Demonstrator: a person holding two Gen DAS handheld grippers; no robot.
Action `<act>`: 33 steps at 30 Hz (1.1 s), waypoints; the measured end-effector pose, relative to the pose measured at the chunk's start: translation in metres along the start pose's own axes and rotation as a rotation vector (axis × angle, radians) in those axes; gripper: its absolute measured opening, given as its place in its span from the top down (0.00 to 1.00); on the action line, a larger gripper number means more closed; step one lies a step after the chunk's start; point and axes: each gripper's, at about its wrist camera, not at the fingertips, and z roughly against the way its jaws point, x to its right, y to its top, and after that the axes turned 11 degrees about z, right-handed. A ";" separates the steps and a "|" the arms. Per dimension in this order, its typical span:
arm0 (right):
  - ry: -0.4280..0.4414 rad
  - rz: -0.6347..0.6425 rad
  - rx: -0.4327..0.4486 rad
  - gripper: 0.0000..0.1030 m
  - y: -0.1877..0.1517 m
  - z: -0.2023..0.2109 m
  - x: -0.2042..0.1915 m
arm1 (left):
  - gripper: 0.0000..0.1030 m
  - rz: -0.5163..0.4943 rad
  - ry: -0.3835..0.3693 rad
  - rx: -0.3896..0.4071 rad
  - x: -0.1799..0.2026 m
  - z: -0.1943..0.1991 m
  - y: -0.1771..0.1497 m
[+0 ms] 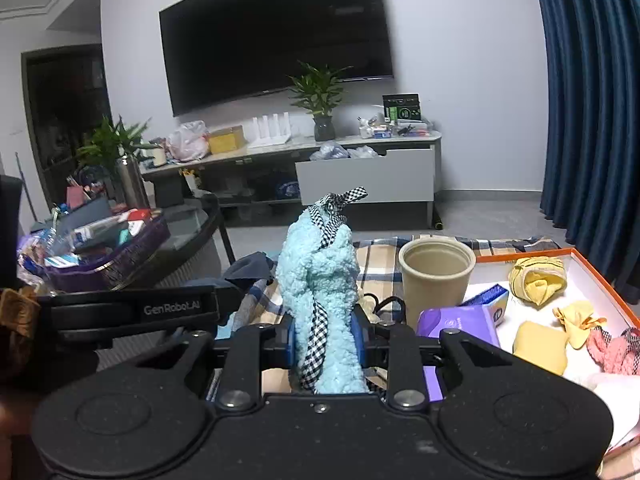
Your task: Organize soft objects
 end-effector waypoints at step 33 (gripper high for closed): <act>-0.035 -0.043 0.024 0.68 0.004 0.035 0.074 | 0.57 -0.085 -0.015 -0.028 0.070 -0.003 -0.007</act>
